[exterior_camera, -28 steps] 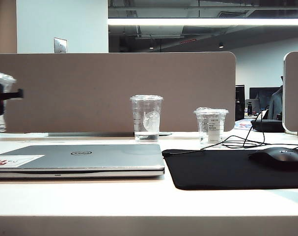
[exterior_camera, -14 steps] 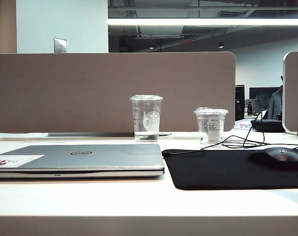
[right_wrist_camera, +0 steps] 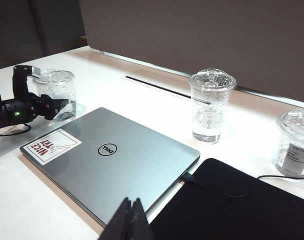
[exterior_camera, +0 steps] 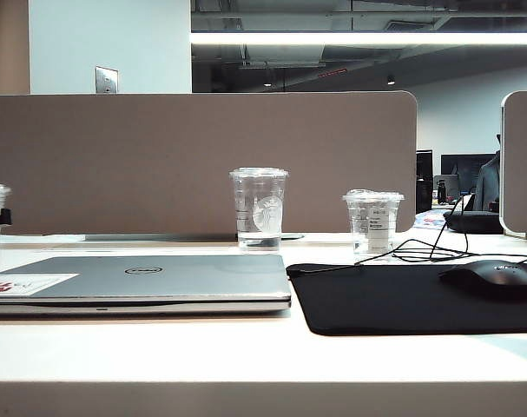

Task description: Pick up the coffee cup on the left and place it on the left side of the laptop.

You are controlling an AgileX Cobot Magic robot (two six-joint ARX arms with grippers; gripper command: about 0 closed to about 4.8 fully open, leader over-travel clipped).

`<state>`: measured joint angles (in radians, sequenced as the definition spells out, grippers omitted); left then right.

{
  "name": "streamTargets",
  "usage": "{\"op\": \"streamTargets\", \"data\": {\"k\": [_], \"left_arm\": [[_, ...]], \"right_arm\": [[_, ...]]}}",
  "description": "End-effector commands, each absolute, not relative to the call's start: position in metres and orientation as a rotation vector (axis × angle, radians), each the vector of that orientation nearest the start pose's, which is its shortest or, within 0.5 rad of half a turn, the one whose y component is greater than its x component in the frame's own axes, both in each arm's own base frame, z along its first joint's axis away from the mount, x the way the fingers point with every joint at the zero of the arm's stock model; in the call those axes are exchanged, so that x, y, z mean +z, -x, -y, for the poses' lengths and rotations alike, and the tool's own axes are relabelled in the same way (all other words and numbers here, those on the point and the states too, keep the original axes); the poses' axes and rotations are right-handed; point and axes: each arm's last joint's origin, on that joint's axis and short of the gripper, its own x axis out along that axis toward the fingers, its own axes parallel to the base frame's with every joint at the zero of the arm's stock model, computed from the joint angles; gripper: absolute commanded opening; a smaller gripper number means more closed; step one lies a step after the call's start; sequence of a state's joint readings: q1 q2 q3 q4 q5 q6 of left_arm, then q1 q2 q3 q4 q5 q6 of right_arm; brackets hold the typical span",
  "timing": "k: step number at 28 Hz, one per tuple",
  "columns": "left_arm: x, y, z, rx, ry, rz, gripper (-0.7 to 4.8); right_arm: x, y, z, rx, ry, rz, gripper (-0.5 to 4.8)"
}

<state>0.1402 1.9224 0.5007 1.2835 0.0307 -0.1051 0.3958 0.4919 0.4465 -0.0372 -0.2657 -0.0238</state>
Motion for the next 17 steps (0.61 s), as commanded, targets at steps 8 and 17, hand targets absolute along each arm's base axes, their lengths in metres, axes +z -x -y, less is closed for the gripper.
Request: {"op": "streamTargets", "data": {"k": [8,17], "left_arm": [[0.094,-0.304,-0.041,0.077,0.102,-0.187,1.53],[0.096,-0.304,-0.039,0.011,0.106,-0.17,4.35]], "right_arm": [[0.273,-0.117,-0.057,0.666,0.03,-0.055,-0.02],[0.273,-0.117,-0.057,0.666,0.03,-0.055,-0.02]]}}
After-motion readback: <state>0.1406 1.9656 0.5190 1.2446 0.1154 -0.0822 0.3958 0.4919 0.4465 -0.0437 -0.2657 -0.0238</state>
